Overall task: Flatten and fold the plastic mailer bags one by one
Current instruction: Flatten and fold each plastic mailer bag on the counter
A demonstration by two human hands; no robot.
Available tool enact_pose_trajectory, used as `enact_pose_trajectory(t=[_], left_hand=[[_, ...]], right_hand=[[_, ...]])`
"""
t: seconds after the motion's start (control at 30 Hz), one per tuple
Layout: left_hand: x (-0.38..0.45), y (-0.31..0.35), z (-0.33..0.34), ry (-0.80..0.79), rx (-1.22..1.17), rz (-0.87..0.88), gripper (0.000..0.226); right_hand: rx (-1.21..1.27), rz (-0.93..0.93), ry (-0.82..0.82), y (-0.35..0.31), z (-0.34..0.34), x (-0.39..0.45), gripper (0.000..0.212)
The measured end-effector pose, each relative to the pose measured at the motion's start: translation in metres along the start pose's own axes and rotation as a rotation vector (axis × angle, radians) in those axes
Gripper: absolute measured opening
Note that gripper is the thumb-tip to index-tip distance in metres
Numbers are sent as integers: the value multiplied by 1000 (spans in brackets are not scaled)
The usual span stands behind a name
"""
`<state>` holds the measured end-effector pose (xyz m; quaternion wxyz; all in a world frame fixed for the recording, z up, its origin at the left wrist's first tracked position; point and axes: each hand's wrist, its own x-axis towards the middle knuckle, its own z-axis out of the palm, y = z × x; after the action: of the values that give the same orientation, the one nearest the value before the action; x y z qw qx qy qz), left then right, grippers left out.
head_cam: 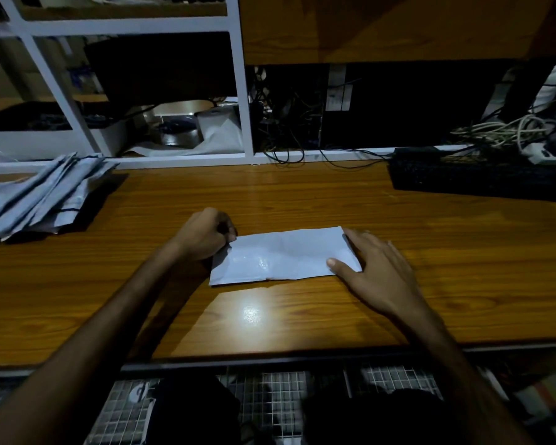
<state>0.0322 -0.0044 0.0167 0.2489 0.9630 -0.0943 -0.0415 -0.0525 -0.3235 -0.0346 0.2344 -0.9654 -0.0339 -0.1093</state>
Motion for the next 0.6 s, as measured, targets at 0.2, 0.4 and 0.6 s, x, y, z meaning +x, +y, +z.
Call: enact_pose_trajectory(t=[0.2, 0.4, 0.6], left_hand=[[2, 1, 4, -27, 64, -16, 29], [-5, 4, 18, 79, 82, 28, 35], [-10, 7, 23, 169, -183, 39, 30]], right_hand=[[25, -6, 21, 4, 4, 1, 84], [-18, -115, -80, -10, 6, 9, 90], [-34, -277, -272, -41, 10, 47, 107]])
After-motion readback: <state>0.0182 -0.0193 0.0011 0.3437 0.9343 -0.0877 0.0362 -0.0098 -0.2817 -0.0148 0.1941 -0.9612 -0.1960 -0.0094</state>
